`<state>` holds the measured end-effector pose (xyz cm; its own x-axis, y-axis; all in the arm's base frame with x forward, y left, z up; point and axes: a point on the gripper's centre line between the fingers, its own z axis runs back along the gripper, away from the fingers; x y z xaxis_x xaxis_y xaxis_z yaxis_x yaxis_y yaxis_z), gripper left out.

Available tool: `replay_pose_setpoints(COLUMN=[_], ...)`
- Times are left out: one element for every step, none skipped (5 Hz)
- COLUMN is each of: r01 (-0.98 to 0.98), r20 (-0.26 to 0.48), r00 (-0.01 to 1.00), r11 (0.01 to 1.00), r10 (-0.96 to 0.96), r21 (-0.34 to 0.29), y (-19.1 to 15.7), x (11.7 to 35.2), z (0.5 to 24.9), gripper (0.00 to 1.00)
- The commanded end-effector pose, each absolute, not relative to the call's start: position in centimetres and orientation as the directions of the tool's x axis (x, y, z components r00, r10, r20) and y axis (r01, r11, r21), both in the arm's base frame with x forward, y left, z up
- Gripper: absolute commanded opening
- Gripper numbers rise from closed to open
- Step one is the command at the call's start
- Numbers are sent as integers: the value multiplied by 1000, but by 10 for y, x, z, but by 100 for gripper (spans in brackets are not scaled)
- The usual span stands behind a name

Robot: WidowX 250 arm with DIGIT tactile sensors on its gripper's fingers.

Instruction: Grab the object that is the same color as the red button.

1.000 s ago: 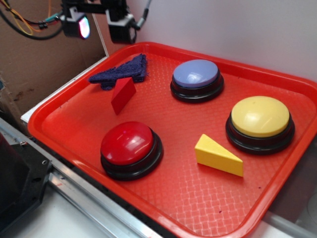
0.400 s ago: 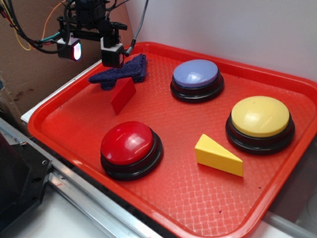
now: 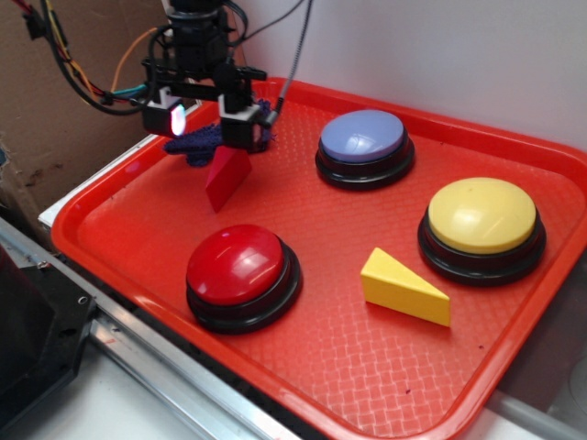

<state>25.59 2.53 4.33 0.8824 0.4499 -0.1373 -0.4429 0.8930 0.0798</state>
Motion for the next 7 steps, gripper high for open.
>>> replay_pose_setpoints(r01=[-441,-456,-440,-423,-419,-399,-379], r20=[-159,-187,-230,-195,-158,-65,27], r00=[878,863,862,877,887,913,925], r11=[892,883,892,898,900,914,924], r10=[452,469,452,440,435,403,378], r21=[99,113,103,122,122,74,44], y=[29,37,36,37,35,26,11], x=[253,246,245,247,246,245,240], z=[31,23,12,20,37,86,136], gripper=[100,100,0,0,0,0,0])
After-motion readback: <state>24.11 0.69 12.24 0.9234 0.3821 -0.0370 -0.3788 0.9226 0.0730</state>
